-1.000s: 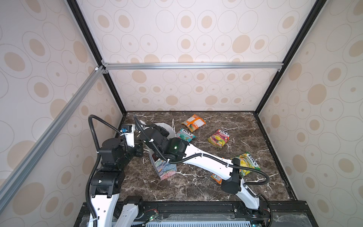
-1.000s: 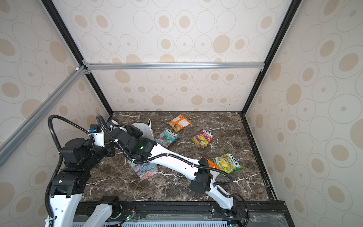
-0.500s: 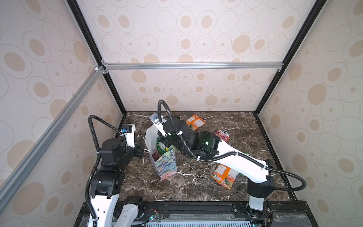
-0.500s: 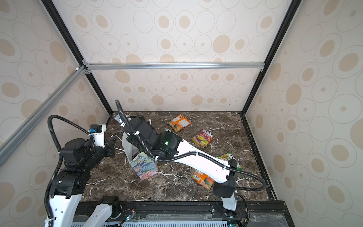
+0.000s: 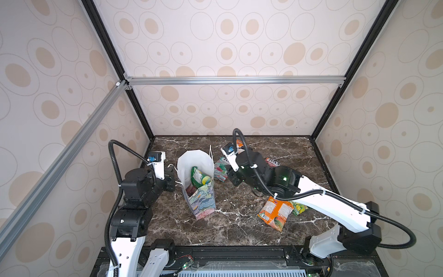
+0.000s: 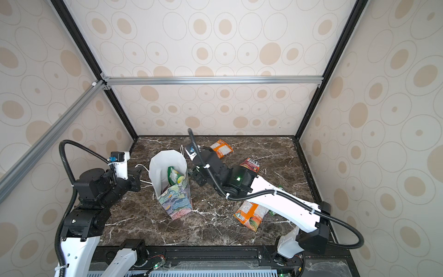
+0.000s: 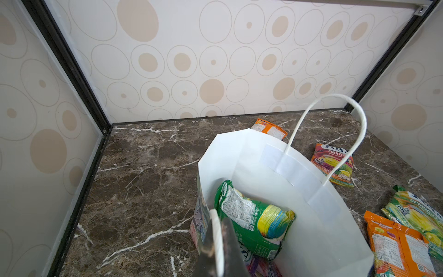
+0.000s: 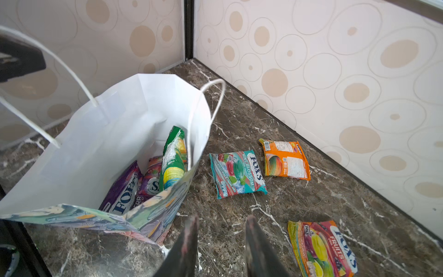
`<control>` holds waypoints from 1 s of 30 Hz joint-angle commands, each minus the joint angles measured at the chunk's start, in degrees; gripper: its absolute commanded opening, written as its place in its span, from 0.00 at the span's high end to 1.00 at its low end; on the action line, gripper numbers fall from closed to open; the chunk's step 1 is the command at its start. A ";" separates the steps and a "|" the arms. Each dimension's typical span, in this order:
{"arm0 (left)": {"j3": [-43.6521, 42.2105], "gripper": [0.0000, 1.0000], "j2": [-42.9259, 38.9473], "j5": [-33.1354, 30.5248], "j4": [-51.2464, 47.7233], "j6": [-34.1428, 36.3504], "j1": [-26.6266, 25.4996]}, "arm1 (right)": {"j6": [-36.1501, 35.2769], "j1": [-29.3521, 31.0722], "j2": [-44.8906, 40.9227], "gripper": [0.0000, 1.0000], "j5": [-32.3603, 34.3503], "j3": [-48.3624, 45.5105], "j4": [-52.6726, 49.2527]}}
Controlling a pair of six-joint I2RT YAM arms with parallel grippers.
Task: Place the snacks into the paper bag
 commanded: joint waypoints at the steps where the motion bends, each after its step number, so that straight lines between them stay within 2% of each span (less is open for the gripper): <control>1: 1.43 1.00 0.48 0.03 0.13 0.75 -0.29 | 6.81 -1.74 -5.20 0.65 -0.38 -4.53 -0.44; 5: 1.00 1.00 0.79 0.16 0.33 0.75 -0.26 | 8.66 -2.78 -7.96 0.65 3.30 -7.95 -3.90; 16: 0.69 1.00 0.97 0.09 0.56 0.76 -0.26 | 15.80 -10.19 -16.98 0.65 1.57 -21.16 -8.06; 25: 0.73 1.00 1.08 -0.01 0.71 0.84 -0.24 | 16.92 -20.95 -20.35 0.60 -6.33 -29.78 -8.66; 30: 0.43 0.99 0.79 -0.20 0.72 0.75 -0.27 | 16.73 -24.02 -19.84 0.59 -9.36 -32.09 -7.32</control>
